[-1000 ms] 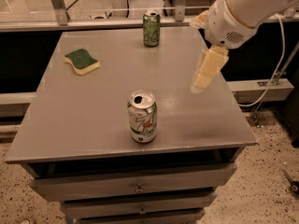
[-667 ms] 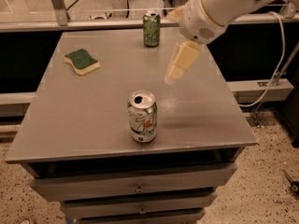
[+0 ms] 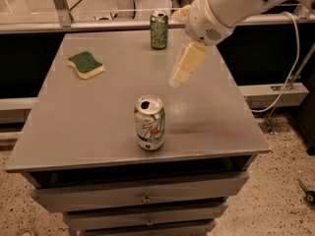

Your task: Move sponge near 7up can

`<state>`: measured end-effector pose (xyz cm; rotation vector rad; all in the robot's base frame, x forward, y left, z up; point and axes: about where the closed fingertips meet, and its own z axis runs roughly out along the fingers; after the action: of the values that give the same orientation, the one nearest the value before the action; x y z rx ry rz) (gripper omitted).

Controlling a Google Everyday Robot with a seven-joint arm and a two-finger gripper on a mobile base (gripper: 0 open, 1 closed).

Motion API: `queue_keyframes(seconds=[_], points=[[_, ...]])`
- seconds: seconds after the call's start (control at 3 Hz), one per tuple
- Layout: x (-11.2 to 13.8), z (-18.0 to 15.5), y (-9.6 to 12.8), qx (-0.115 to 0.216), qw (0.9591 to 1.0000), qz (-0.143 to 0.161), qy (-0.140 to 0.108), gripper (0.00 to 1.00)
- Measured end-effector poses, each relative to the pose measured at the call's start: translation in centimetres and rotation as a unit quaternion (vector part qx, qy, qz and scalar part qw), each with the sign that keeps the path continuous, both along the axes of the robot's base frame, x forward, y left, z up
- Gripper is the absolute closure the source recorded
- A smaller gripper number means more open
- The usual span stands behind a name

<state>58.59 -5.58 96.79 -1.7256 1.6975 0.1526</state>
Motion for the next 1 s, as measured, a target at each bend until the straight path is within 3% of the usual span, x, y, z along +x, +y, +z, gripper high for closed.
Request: queue_keyframes(seconds=[0.33, 0.67, 1.0], points=[[0.6, -0.5, 1.8, 0.028, 0.9995, 0.014, -0.001, 0.00], [2.5, -2.5, 6.7, 0.086, 0.9957, 0.036, 0.008, 0.00], [5.0, -4.3, 12.0, 0.160, 0.9857, 0.042, 0.030, 0.00]])
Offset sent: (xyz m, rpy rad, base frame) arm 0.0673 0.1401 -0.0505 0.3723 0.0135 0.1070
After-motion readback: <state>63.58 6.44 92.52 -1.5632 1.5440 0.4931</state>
